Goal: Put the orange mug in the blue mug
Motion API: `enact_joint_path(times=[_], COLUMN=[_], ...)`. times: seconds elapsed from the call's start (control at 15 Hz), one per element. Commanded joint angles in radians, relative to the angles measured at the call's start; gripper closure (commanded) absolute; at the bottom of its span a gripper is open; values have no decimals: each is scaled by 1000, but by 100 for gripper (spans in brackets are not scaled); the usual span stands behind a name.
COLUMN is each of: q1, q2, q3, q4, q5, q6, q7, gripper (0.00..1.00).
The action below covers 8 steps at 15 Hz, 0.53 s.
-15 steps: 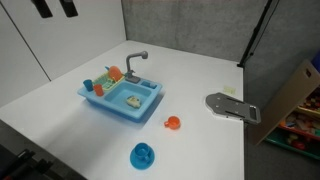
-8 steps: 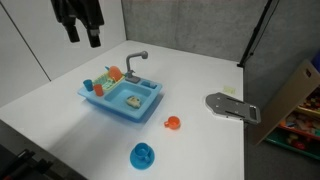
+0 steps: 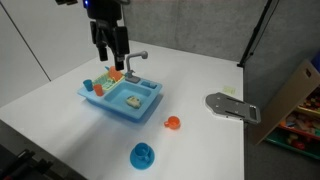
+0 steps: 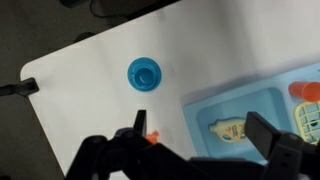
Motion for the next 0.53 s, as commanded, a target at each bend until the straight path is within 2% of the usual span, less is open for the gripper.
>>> enact_joint_path(times=[0.0,0.07,0.47], q1=[-5,1,4], q2=[64,39,51], q3=[-18,-16,-18], q4=[71,25,28], q5=[29,10,11], q6=[-22,1,1], q7=[39,13,13], gripper=[0,0,0])
